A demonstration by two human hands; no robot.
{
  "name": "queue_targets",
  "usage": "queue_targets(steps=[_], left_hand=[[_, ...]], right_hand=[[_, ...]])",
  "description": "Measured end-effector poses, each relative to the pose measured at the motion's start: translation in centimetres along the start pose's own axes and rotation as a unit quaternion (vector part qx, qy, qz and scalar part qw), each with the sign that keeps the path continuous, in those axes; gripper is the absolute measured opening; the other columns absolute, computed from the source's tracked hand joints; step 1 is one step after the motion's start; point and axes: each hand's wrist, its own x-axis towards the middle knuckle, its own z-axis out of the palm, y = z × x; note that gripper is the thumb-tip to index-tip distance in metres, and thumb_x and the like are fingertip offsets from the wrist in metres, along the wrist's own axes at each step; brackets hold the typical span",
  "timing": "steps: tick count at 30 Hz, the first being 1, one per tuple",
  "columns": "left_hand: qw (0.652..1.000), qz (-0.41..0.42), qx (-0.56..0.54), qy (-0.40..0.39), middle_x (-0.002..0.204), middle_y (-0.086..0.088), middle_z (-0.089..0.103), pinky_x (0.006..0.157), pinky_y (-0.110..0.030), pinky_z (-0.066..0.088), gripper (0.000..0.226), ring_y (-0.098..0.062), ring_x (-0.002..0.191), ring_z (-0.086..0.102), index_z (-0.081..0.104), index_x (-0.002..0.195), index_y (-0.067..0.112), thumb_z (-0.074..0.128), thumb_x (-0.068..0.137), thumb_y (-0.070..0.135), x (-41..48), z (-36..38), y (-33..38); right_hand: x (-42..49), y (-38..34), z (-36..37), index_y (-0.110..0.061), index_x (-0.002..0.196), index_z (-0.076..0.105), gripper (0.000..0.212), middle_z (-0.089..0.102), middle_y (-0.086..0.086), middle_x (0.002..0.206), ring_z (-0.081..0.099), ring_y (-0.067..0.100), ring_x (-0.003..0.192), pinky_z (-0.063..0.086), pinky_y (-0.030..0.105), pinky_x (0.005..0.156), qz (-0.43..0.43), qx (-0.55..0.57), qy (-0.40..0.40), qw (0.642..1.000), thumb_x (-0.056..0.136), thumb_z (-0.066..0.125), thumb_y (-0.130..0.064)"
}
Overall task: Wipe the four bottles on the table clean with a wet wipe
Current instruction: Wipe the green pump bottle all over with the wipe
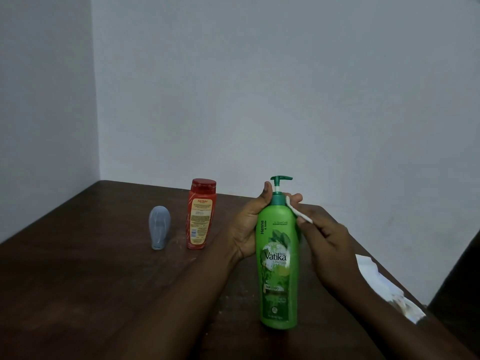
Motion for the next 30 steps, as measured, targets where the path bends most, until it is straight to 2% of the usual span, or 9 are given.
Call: queue_targets(steps=[3, 5, 9, 15, 19, 23, 26, 28, 30], left_hand=[[1.0, 0.001, 0.015, -0.015, 0.125, -0.015, 0.067, 0.1, -0.044, 0.053, 0.081, -0.029, 0.111, 0.062, 0.058, 0.142, 0.004, 0.061, 0.087, 0.063, 0.0, 0.1, -0.1], [1.0, 0.015, 0.024, -0.004, 0.136, -0.016, 0.065, 0.11, -0.051, 0.046, 0.079, -0.035, 0.124, 0.06, 0.064, 0.136, 0.003, 0.067, 0.083, 0.063, 0.0, 0.1, 0.0], [0.998, 0.044, 0.049, 0.004, 0.151, -0.014, 0.056, 0.119, -0.059, 0.036, 0.106, -0.039, 0.144, 0.045, 0.051, 0.145, -0.004, 0.083, 0.07, 0.065, 0.1, 0.0, 0.0], [0.996, 0.037, 0.077, -0.017, 0.15, -0.024, 0.054, 0.117, -0.059, 0.039, 0.102, -0.042, 0.139, 0.049, 0.061, 0.14, 0.002, 0.087, 0.065, 0.065, 0.2, 0.4, 0.0], [0.996, 0.042, 0.082, -0.019, 0.15, -0.022, 0.055, 0.119, -0.06, 0.036, 0.105, -0.041, 0.143, 0.048, 0.057, 0.144, 0.001, 0.088, 0.065, 0.063, 0.3, 0.3, -0.1], [0.996, 0.043, 0.079, -0.023, 0.15, -0.021, 0.055, 0.118, -0.059, 0.037, 0.099, -0.041, 0.14, 0.05, 0.058, 0.144, 0.003, 0.088, 0.069, 0.06, 0.4, 0.2, -0.1], [0.997, 0.043, 0.062, -0.016, 0.131, -0.02, 0.066, 0.111, -0.057, 0.047, 0.097, -0.036, 0.118, 0.064, 0.061, 0.141, 0.002, 0.092, 0.066, 0.056, 0.5, 0.3, -0.2], [0.998, 0.044, 0.052, 0.007, 0.12, -0.02, 0.07, 0.098, -0.048, 0.057, 0.097, -0.031, 0.103, 0.07, 0.063, 0.138, 0.001, 0.094, 0.062, 0.054, 0.6, 0.2, -0.2], [0.998, 0.039, 0.042, 0.019, 0.117, -0.02, 0.07, 0.089, -0.044, 0.061, 0.093, -0.03, 0.098, 0.071, 0.067, 0.133, 0.0, 0.093, 0.062, 0.055, 0.6, -0.1, 0.0]], right_hand=[[1.8, -0.9, 0.3, -0.014, 0.102, 0.079, 0.03, 0.08, 0.0, 0.098, 0.074, 0.015, 0.095, 0.059, 0.031, 0.085, 0.117, 0.142, 0.025, 0.983, 0.102, 0.051, -0.002], [2.5, -1.0, 0.0, -0.007, 0.097, 0.079, 0.029, 0.08, 0.011, 0.098, 0.075, 0.027, 0.096, 0.06, 0.036, 0.083, 0.2, 0.204, 0.02, 0.958, 0.102, 0.05, -0.005], [3.2, -0.9, -0.6, -0.004, 0.11, 0.075, 0.032, 0.072, 0.03, 0.109, 0.068, 0.039, 0.096, 0.052, 0.051, 0.086, 0.282, 0.163, -0.058, 0.944, 0.101, 0.047, -0.017], [4.5, -1.3, -1.2, -0.007, 0.102, 0.077, 0.031, 0.072, 0.013, 0.089, 0.067, 0.025, 0.074, 0.054, 0.041, 0.079, 0.386, 0.247, -0.106, 0.882, 0.099, 0.049, -0.02], [4.4, -1.2, -1.0, -0.005, 0.11, 0.075, 0.032, 0.072, 0.024, 0.1, 0.067, 0.034, 0.09, 0.053, 0.054, 0.09, 0.334, 0.172, -0.079, 0.923, 0.098, 0.051, -0.022], [4.1, -1.7, -1.0, 0.005, 0.083, 0.064, 0.038, 0.055, 0.017, 0.072, 0.054, 0.027, 0.071, 0.048, 0.047, 0.067, 0.226, 0.053, -0.051, 0.971, 0.082, 0.058, -0.032], [3.6, -1.8, -1.7, -0.003, 0.067, 0.043, 0.039, 0.042, 0.018, 0.067, 0.043, 0.022, 0.063, 0.048, 0.056, 0.063, 0.118, -0.084, -0.065, 0.987, 0.091, 0.052, -0.032], [2.7, -2.3, -2.1, -0.006, 0.073, 0.054, 0.039, 0.055, 0.006, 0.063, 0.054, 0.018, 0.062, 0.052, 0.051, 0.065, 0.031, -0.204, -0.063, 0.976, 0.097, 0.046, -0.036], [1.0, -3.0, -1.3, -0.015, 0.093, 0.073, 0.035, 0.075, -0.003, 0.086, 0.068, 0.013, 0.082, 0.056, 0.039, 0.08, -0.074, -0.284, -0.06, 0.954, 0.099, 0.045, -0.035]])
